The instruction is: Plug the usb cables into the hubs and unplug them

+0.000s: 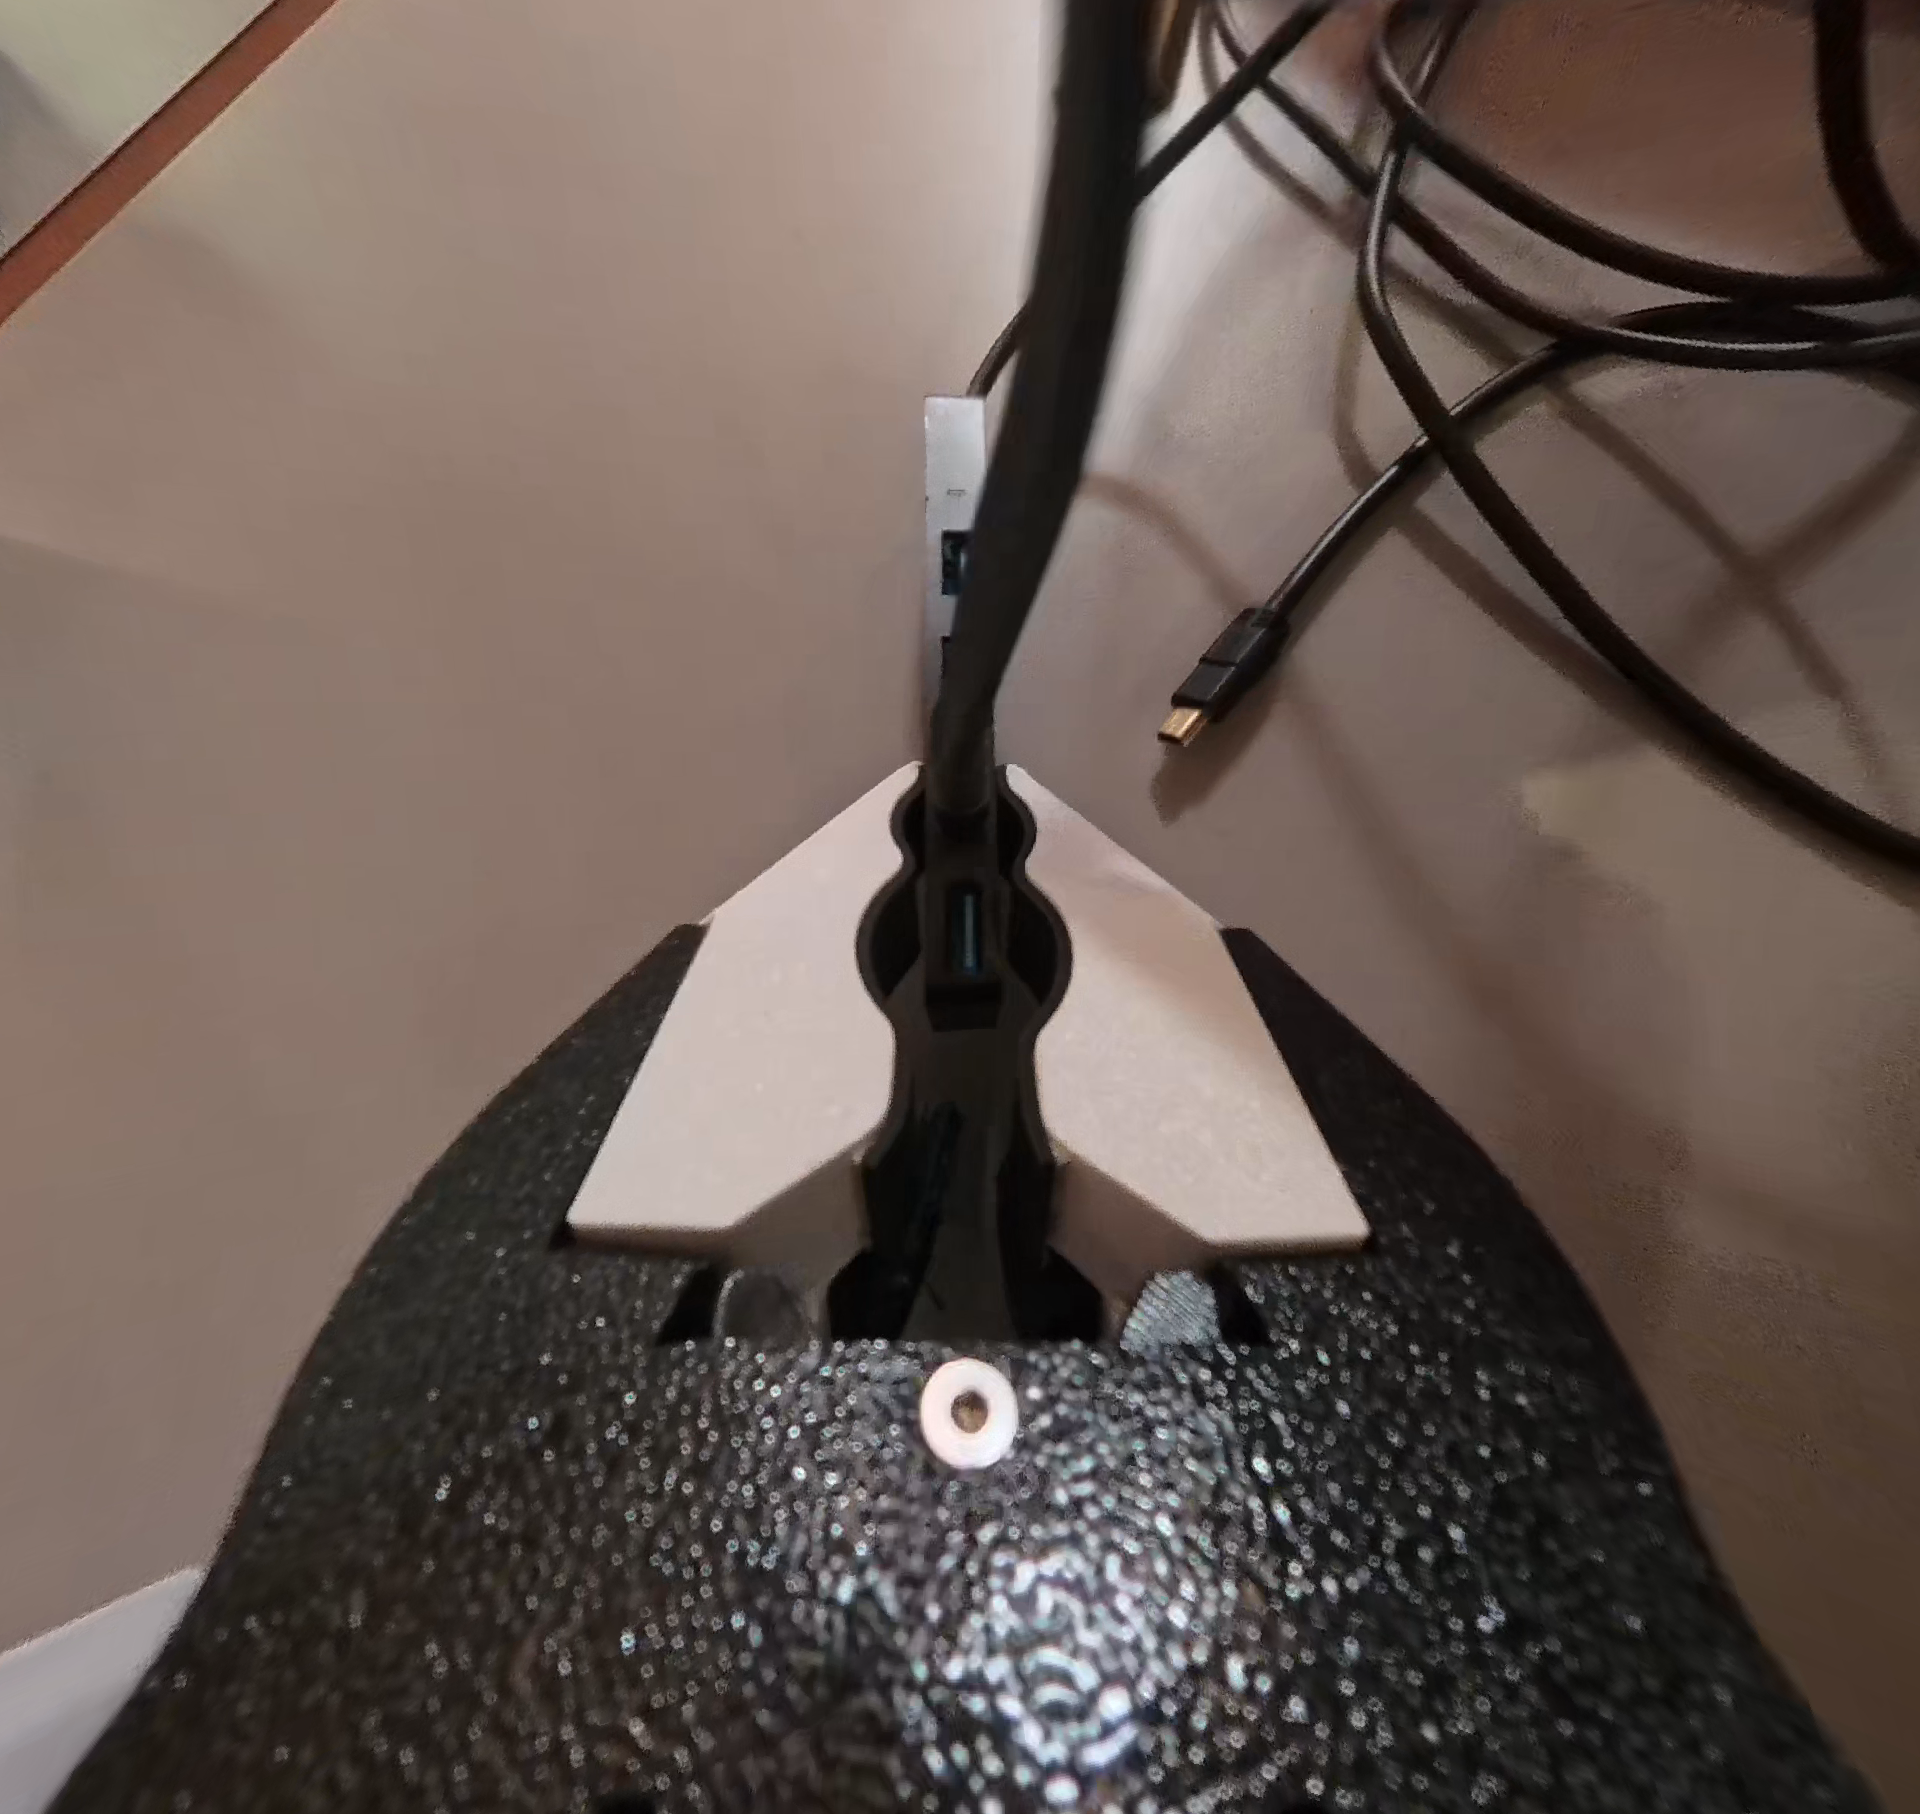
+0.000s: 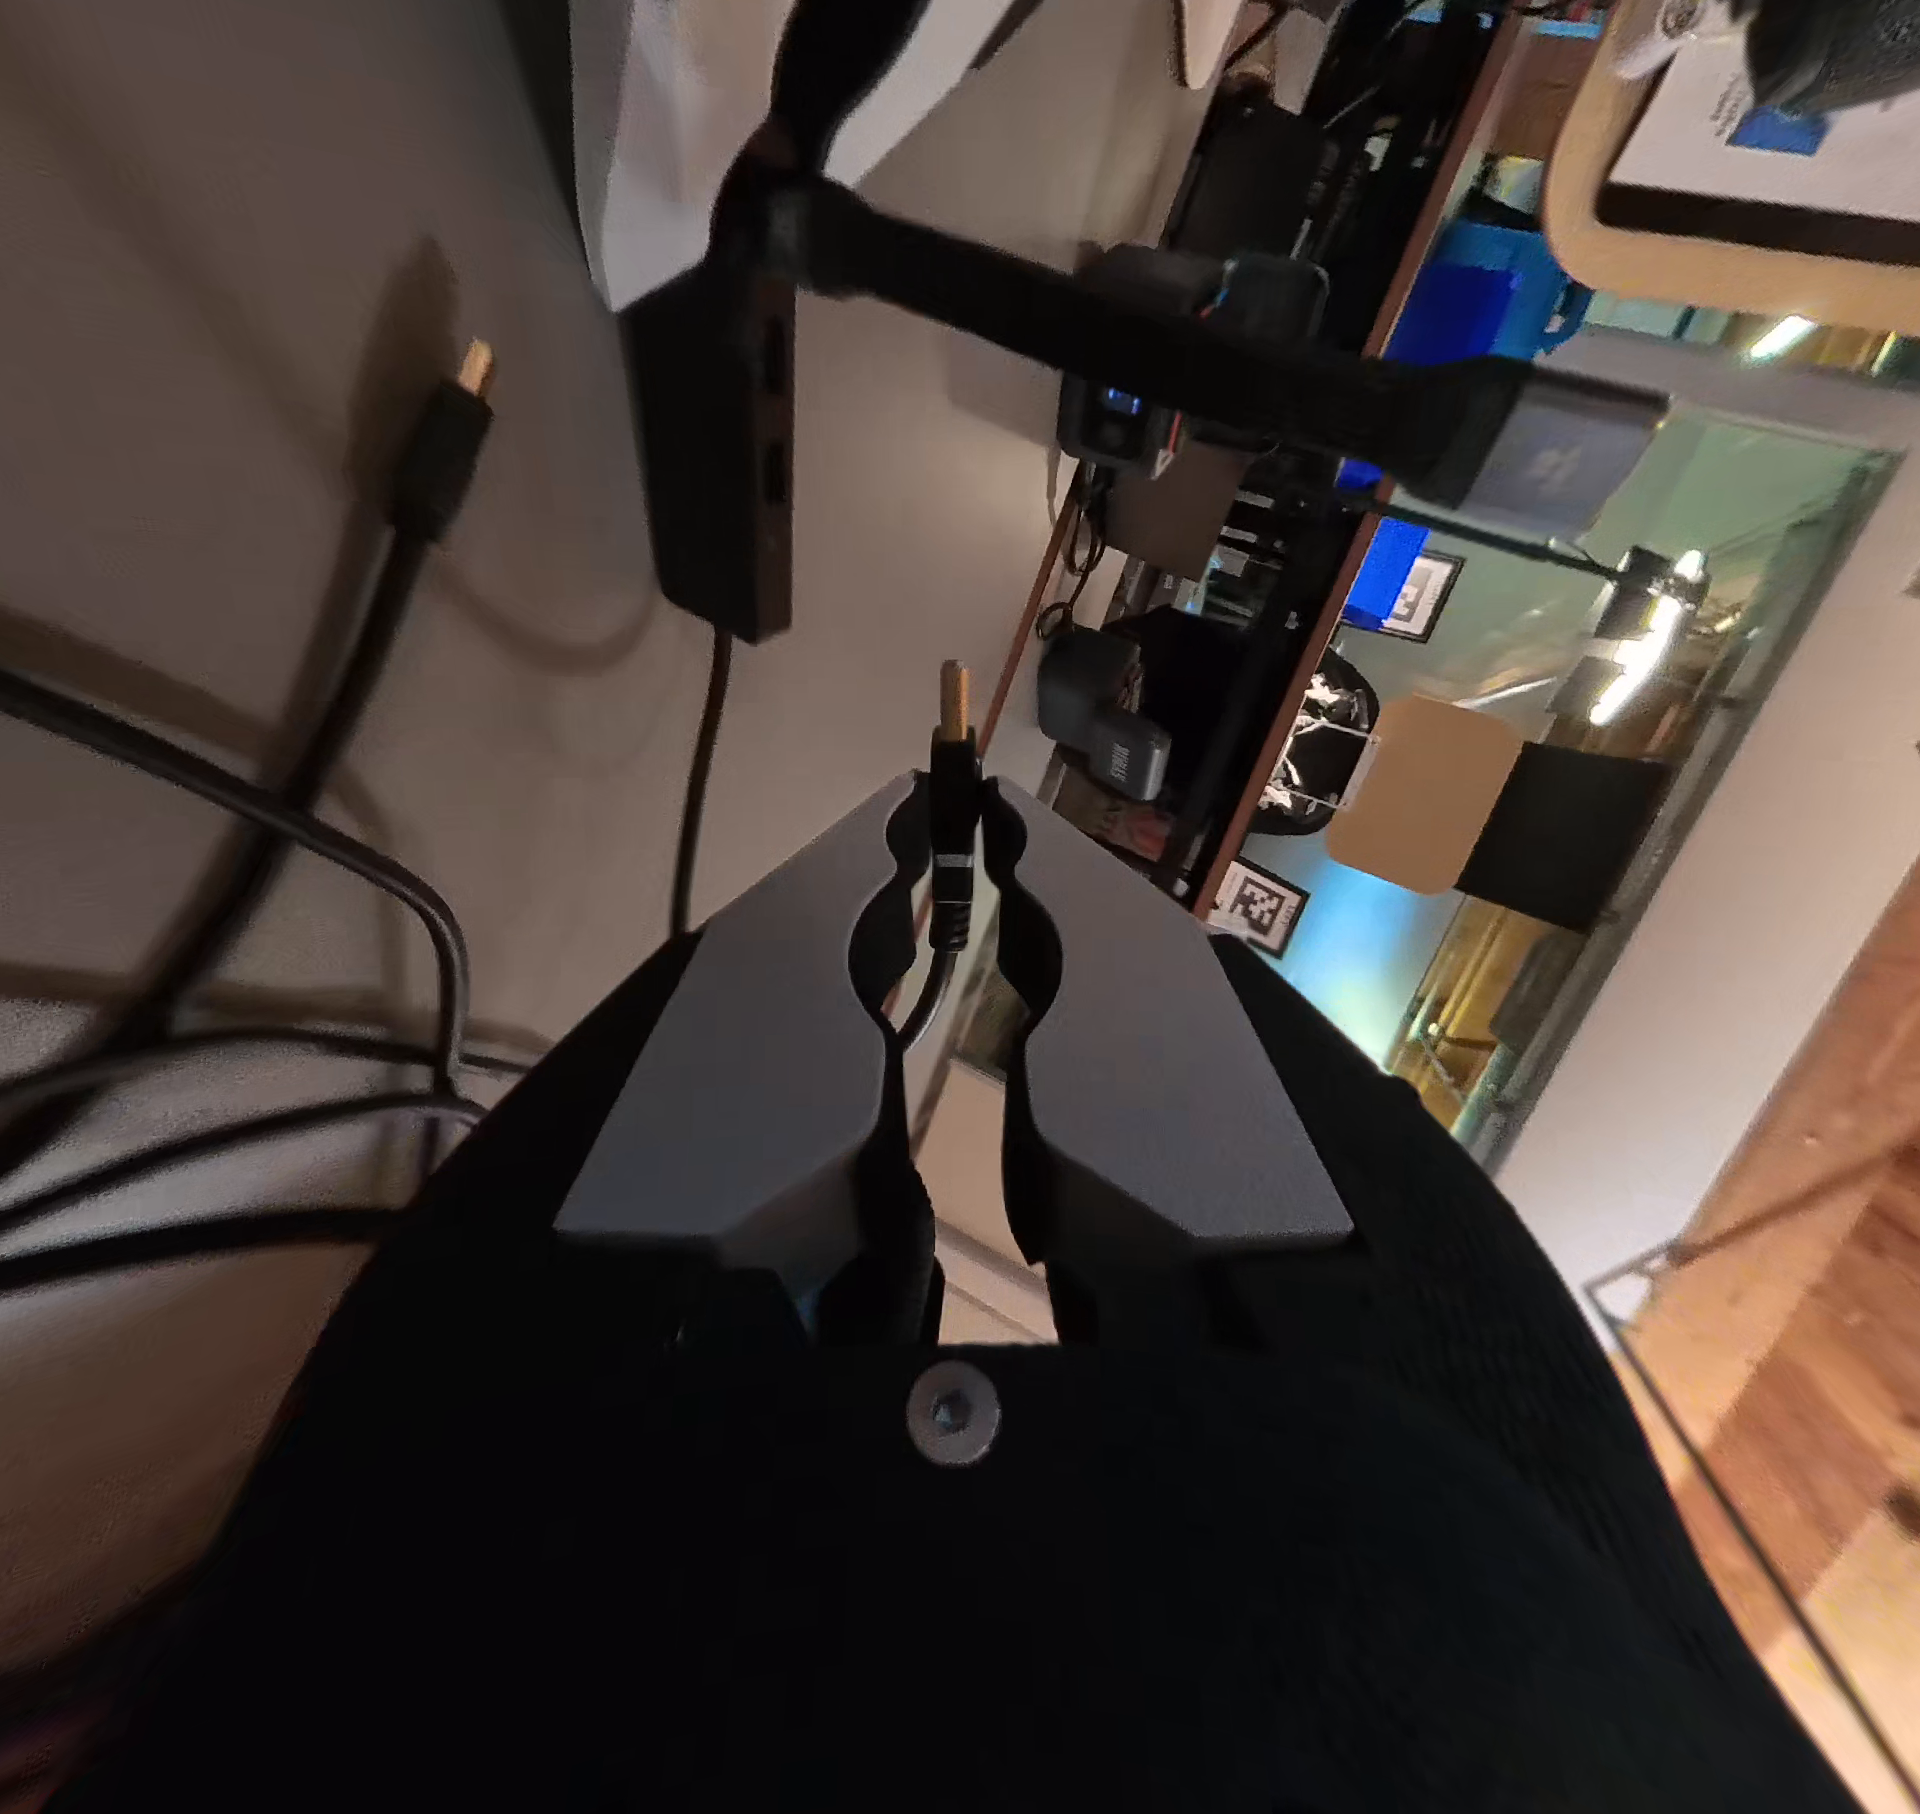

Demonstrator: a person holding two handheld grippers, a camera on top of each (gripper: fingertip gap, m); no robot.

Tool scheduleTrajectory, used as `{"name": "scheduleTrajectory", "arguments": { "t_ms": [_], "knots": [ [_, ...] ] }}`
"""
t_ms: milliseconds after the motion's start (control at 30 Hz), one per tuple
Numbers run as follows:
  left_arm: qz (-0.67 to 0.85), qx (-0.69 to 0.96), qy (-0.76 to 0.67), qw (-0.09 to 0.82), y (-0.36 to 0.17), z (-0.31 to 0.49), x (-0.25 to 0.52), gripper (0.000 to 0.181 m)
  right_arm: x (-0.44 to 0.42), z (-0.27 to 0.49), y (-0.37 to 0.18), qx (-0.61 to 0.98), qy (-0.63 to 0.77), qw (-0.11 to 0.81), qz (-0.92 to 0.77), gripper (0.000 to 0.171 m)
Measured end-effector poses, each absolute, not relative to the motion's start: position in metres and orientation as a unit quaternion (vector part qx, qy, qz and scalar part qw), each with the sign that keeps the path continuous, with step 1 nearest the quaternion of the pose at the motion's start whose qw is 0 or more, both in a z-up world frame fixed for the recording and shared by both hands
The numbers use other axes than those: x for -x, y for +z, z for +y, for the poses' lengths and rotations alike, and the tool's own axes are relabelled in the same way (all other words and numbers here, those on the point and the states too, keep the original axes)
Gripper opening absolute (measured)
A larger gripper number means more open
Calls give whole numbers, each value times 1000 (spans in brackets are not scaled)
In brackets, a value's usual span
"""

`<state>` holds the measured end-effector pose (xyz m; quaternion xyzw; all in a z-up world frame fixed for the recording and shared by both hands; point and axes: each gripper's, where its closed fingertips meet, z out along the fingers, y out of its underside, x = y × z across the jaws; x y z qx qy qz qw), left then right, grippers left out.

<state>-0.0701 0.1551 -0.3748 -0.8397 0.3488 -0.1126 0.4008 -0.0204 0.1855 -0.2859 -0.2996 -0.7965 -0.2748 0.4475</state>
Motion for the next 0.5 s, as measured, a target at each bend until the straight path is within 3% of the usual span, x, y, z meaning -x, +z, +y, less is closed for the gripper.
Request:
{"name": "scheduleTrajectory", "arguments": {
  "t_ms": [33,267,500],
  "knots": [
    [343,841,-124,398,-375,154,67,9,21,184,-290,310,-265,457,-790,7],
    [325,844,-154,398,-375,154,61,10,32,181,-304,369,-226,528,-731,7],
    [317,847,-144,401,-375,157,69,29,31,176,-295,369,-199,594,-686,7]
  ]
}}
